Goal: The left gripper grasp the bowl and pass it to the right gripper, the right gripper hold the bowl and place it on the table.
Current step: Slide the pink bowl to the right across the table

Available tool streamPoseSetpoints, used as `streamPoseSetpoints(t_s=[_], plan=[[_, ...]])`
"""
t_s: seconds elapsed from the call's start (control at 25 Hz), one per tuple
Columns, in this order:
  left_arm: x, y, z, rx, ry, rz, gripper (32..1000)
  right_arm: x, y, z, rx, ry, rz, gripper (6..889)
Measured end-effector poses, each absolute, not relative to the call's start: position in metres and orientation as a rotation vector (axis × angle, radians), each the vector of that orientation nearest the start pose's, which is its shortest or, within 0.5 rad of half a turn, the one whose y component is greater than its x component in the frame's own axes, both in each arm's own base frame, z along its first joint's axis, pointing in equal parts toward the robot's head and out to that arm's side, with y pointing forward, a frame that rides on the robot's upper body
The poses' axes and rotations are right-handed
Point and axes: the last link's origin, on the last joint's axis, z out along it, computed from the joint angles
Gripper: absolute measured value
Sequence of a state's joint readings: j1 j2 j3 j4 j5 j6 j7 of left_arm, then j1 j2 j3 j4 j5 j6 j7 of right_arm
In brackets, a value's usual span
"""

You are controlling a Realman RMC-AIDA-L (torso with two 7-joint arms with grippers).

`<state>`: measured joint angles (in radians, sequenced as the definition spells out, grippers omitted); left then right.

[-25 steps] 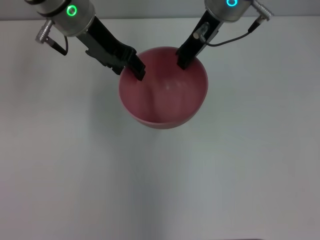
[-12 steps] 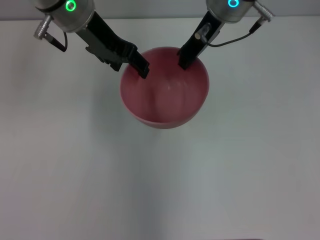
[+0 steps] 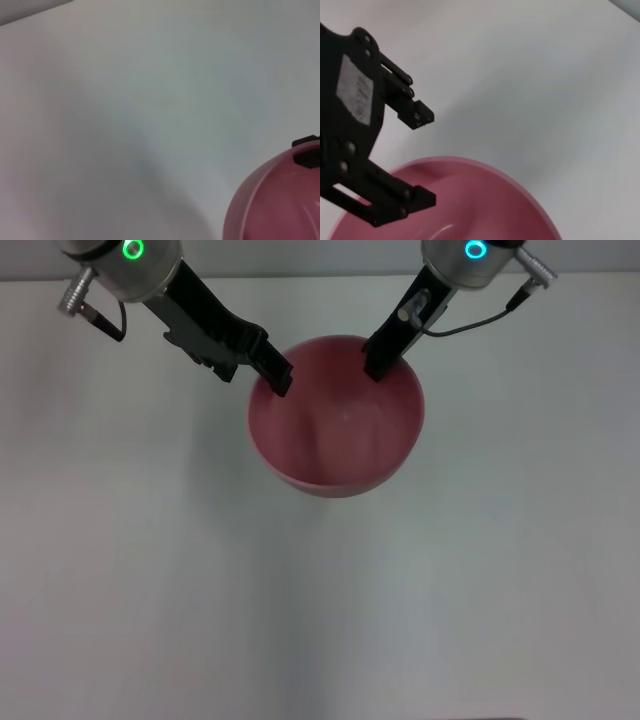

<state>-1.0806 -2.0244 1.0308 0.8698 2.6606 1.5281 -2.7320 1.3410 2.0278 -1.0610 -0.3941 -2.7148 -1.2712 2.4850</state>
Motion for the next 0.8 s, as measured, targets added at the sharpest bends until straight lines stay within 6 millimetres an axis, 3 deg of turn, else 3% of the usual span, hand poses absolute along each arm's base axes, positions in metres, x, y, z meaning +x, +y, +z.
streamPoseSetpoints(t_s=[0.8], plan=[[-0.102, 0.4298, 0.0204, -2.493, -1.233, 0.334, 789, 0.0981, 0.448, -0.0485, -2.634, 0.898, -0.565, 35]])
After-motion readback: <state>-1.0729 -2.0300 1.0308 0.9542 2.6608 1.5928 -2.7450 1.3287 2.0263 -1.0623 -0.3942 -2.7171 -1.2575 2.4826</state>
